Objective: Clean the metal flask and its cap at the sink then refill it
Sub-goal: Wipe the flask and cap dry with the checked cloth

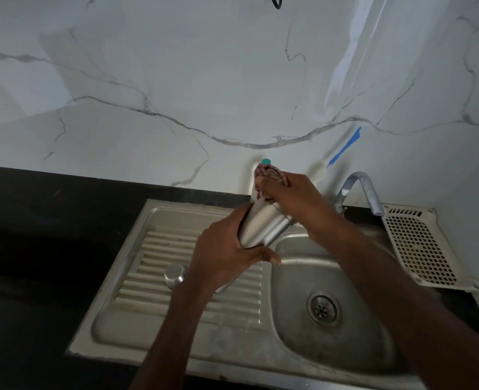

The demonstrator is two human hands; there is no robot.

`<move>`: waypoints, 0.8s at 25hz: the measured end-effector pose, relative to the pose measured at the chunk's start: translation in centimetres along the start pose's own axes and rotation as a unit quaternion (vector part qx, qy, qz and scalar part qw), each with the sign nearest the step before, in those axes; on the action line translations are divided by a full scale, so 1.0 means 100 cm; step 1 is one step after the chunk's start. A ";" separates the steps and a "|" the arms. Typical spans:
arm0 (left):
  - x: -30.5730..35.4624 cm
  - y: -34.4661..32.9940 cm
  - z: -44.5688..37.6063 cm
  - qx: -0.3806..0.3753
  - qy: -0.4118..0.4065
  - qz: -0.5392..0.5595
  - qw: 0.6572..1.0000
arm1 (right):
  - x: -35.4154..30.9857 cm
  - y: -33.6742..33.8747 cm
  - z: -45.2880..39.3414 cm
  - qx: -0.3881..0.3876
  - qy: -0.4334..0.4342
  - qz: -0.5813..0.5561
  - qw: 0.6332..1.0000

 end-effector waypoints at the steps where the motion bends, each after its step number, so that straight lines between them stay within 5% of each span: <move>1: -0.004 0.002 0.001 0.011 0.005 0.065 0.998 | 0.007 -0.004 0.007 -0.018 0.002 -0.121 0.993; 3: -0.010 0.005 0.002 0.030 0.016 0.185 0.982 | 0.013 -0.021 0.023 -0.038 0.049 -0.269 0.961; 4: -0.011 0.006 0.001 0.031 0.011 0.211 0.977 | 0.013 -0.025 0.031 -0.011 0.104 -0.252 0.962; 7: -0.014 0.010 0.003 0.022 -0.005 0.205 0.979 | 0.001 -0.027 0.053 0.035 0.316 0.005 0.948; 11: -0.013 0.012 0.009 -0.013 -0.020 0.081 0.996 | -0.018 -0.016 0.039 -0.050 0.195 0.206 0.958; 13: -0.007 0.013 0.009 -0.011 -0.035 0.030 0.999 | -0.022 -0.017 0.036 0.002 0.180 0.299 0.937; 15: -0.006 0.019 0.008 0.015 -0.023 0.062 0.998 | -0.029 -0.028 0.046 0.085 0.271 0.345 0.895; 17: -0.010 0.021 0.006 0.018 -0.018 0.132 0.991 | -0.026 -0.035 0.052 0.086 0.359 0.273 0.888; 20: -0.006 0.020 0.005 -0.037 -0.038 0.163 0.985 | -0.030 -0.029 0.055 0.024 0.372 0.162 0.914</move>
Point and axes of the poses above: each hand's wrist, its own z-axis away from the middle knuckle, its own y-axis out of the back of the hand, x = y × z, the point moved 4 cm from there along -z, towards the middle knuckle, and after that the axes turned 13 degrees about -x, right-handed, at the moved point
